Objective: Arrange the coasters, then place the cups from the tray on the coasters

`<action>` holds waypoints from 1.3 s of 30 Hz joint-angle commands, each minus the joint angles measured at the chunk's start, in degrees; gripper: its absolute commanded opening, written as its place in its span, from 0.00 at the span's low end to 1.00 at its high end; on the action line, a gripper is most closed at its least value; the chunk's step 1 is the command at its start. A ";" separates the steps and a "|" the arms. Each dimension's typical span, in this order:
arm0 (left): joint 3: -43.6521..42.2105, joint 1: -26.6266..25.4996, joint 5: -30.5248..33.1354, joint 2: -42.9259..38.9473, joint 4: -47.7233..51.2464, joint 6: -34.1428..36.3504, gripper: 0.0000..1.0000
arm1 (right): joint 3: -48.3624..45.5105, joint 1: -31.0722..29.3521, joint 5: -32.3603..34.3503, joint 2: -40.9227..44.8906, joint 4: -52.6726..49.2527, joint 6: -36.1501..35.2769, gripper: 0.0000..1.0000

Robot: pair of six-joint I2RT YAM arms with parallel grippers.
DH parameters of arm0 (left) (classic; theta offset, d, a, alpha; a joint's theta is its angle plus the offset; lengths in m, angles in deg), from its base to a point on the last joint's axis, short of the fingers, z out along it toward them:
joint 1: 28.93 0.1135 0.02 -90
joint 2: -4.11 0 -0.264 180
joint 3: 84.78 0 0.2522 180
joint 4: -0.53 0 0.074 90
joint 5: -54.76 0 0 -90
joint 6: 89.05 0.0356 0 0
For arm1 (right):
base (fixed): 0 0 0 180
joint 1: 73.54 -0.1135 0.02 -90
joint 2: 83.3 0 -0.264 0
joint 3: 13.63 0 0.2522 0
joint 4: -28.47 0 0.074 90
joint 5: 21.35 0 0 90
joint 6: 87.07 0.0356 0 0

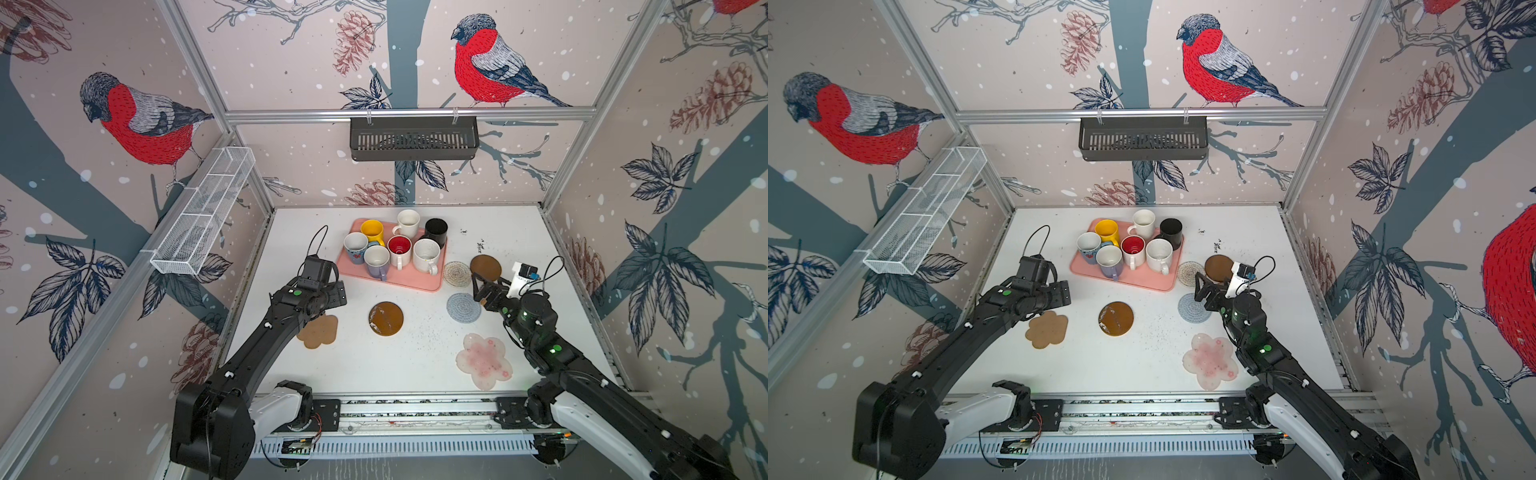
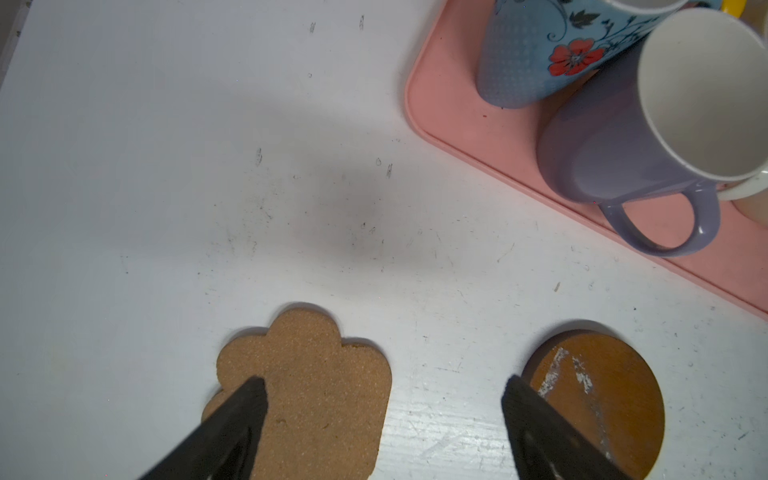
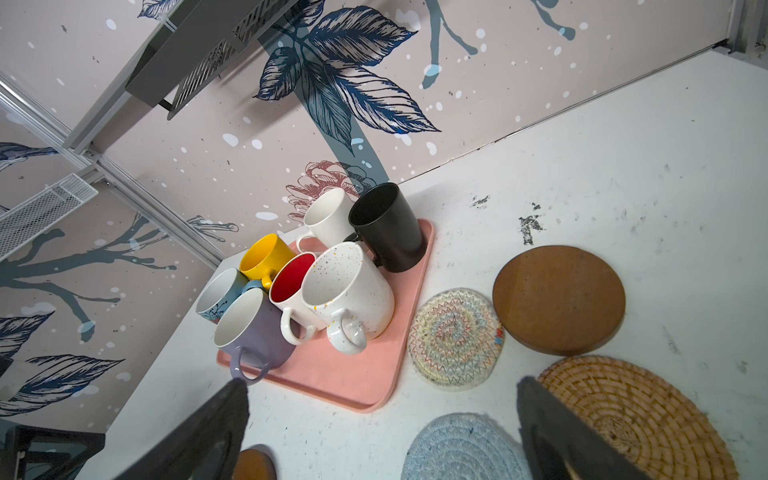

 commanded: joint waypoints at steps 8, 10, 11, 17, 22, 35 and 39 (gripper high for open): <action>-0.21 -0.06 0.39 1.72 3.18 -8.12 0.78 | -0.38 1.00 -1.19 1.47 2.32 1.66 1.00; -2.00 -0.20 -0.24 1.61 2.72 -9.55 0.76 | -0.49 1.10 -1.35 1.45 2.46 1.82 1.00; -3.14 -0.61 -0.85 1.52 2.12 -10.26 0.75 | -0.51 1.09 -1.44 1.35 2.58 1.91 0.99; -8.25 -6.11 -0.27 1.27 -1.70 -17.03 0.72 | -0.60 1.14 -1.96 0.88 2.94 2.28 1.00; -11.90 -8.30 2.35 -0.74 -1.93 -21.45 0.68 | -0.60 1.25 -2.06 0.92 2.87 2.37 1.00; -17.40 -9.80 3.81 -4.84 -2.44 -27.75 0.60 | -0.87 1.24 -2.98 0.70 3.30 3.08 1.00; -18.30 -9.80 3.41 -3.35 -3.69 -27.94 0.60 | -0.87 1.39 -2.89 0.69 3.28 2.99 0.99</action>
